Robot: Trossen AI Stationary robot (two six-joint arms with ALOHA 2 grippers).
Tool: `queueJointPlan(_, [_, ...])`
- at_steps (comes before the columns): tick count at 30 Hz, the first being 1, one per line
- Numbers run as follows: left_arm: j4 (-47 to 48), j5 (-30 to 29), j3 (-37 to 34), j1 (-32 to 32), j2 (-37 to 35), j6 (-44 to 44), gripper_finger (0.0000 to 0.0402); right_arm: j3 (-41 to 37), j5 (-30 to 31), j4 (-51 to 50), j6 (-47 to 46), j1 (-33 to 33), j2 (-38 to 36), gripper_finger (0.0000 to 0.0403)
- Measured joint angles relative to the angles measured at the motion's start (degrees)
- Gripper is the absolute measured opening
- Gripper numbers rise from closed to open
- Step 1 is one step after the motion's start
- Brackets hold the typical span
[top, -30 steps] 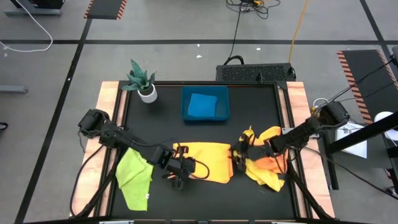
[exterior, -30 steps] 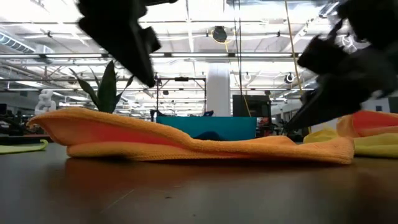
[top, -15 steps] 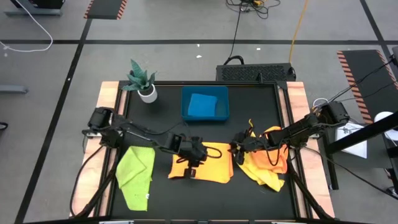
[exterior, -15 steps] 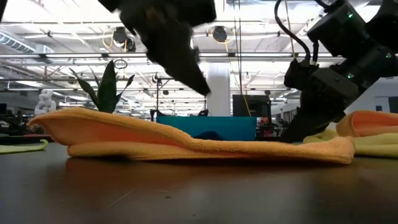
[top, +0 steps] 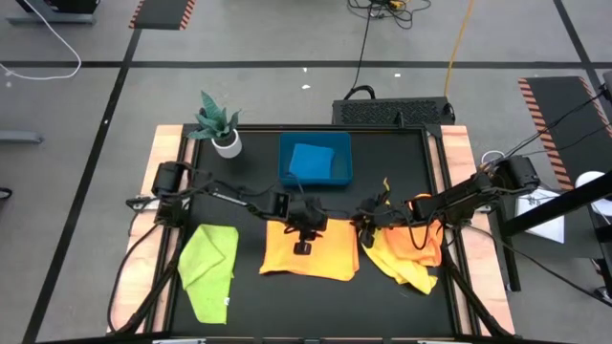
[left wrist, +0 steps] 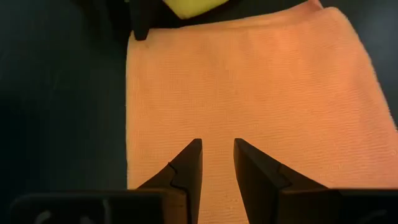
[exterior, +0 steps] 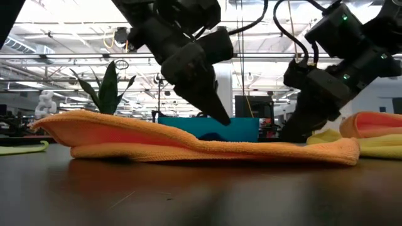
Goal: Fold microfiber towels
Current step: Fold the left orange microfiber cloth
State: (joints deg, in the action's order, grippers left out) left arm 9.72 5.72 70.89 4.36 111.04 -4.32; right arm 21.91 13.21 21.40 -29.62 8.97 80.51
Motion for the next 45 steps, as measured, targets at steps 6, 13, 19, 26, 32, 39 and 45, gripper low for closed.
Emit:
queueJointPlan(6, [-0.88,2.68,0.00,-1.12,-0.11,-0.15,0.0115,-0.04,-1.51,-1.17,-0.11,-0.52,-1.15,0.0150])
queueJointPlan(13, [-6.07,2.01,0.00,-1.24,0.00,-0.67,0.0175,0.02,-4.09,-1.60,-4.03,-0.65,2.40,0.0188])
queueJointPlan(19, [-9.42,1.81,0.00,-1.24,0.02,-0.40,0.0199,0.02,-3.28,1.94,-3.29,-0.69,4.57,0.0123])
queueJointPlan(26, [-10.55,1.77,0.00,-1.42,0.13,-0.04,0.0190,-0.11,-4.93,4.90,1.53,-0.65,2.39,0.0009])
queueJointPlan(32, [-13.22,1.74,0.00,-2.81,0.17,0.34,0.0194,-0.11,-4.52,8.99,4.46,-0.65,-3.34,0.0003])
queueJointPlan(39, [-15.95,2.62,0.00,-4.88,0.17,2.08,0.0208,-0.04,-4.52,9.46,7.91,-0.65,-9.38,0.0002])
queueJointPlan(45, [-17.76,6.05,0.00,-6.42,0.17,3.67,0.0209,-0.04,-4.52,9.68,9.61,-0.65,-11.04,0.0001])
